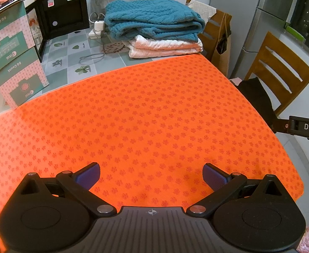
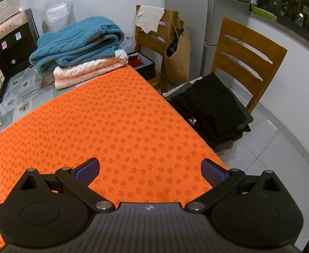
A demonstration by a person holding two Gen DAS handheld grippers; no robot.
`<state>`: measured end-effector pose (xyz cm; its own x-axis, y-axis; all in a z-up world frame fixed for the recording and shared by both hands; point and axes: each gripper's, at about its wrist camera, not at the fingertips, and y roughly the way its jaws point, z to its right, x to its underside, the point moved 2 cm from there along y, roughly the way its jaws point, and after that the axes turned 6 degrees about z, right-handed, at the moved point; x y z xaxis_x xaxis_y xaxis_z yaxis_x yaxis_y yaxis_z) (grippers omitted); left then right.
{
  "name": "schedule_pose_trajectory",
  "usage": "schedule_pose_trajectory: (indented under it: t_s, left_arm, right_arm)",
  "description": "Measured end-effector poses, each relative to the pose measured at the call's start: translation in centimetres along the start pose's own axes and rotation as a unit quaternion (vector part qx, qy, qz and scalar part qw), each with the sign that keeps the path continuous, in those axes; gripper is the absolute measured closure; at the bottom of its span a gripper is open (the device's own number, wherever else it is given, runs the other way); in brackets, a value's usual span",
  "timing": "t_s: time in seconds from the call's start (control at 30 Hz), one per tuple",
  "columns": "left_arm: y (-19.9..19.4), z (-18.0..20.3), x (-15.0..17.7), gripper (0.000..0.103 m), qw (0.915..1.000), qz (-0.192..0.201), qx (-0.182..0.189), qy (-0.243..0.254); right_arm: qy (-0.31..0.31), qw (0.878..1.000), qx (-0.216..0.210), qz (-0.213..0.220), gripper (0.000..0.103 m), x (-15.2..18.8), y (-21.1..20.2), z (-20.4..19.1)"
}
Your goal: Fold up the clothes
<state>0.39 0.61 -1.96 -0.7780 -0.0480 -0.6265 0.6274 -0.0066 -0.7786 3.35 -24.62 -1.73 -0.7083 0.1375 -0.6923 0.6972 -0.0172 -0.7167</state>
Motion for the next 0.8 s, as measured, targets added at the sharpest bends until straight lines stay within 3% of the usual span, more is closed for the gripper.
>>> schedule_pose_trajectory:
  t_s: [0.53,0.8]
  left_arm:
    - [0.0,-0.1,0.0,0.000,0.9997,0.007,0.025,-0.003]
    - [1.7,1.5,-0.8,0.000,0.9988,0.006,0.049,0.004]
  right_arm:
    - [0.008,1.000,0.022,0.005,0.000,0.7,-1.2,0.3]
    - [0.040,0.999,0.031,0.007,0.000,-0.3,-0.5,3.5]
